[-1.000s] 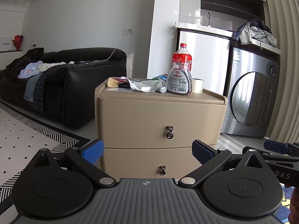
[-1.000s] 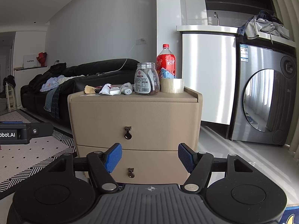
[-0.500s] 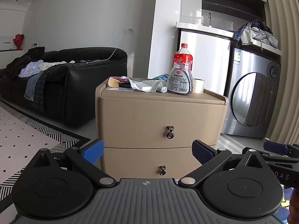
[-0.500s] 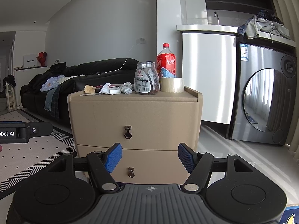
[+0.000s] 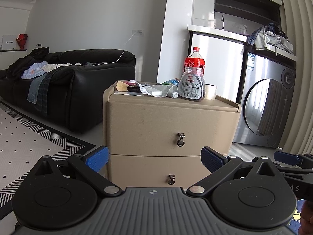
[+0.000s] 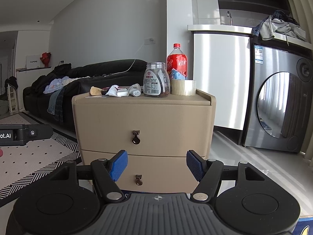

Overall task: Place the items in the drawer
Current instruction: 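Move both tools toward the beige nightstand's upper drawer knob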

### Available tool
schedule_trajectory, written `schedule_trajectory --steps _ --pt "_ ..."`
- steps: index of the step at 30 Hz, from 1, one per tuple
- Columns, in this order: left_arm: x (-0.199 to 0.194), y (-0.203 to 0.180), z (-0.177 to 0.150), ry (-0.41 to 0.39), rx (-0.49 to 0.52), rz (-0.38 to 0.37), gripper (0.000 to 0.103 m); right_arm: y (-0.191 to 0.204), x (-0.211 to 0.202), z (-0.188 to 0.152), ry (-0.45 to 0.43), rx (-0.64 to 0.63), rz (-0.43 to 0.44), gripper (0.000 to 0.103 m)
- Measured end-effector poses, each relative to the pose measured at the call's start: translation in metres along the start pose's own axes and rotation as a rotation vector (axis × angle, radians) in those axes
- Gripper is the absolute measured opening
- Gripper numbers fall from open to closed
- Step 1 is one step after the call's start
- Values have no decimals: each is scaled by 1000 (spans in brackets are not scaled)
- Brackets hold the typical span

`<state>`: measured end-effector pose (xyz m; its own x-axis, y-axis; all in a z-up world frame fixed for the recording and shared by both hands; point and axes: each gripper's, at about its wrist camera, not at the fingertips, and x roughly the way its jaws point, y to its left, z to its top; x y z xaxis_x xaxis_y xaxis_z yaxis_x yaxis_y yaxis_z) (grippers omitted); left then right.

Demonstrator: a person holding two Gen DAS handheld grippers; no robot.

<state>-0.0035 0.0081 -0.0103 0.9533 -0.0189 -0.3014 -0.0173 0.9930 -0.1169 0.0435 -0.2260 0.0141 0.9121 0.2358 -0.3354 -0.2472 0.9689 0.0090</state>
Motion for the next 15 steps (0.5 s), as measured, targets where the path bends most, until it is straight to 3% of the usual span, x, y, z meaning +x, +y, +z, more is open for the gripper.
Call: schedule_trajectory --steps 15 --pt "-2 6 3 -15 -13 11 103 7 9 -2 -3 -16 19 70"
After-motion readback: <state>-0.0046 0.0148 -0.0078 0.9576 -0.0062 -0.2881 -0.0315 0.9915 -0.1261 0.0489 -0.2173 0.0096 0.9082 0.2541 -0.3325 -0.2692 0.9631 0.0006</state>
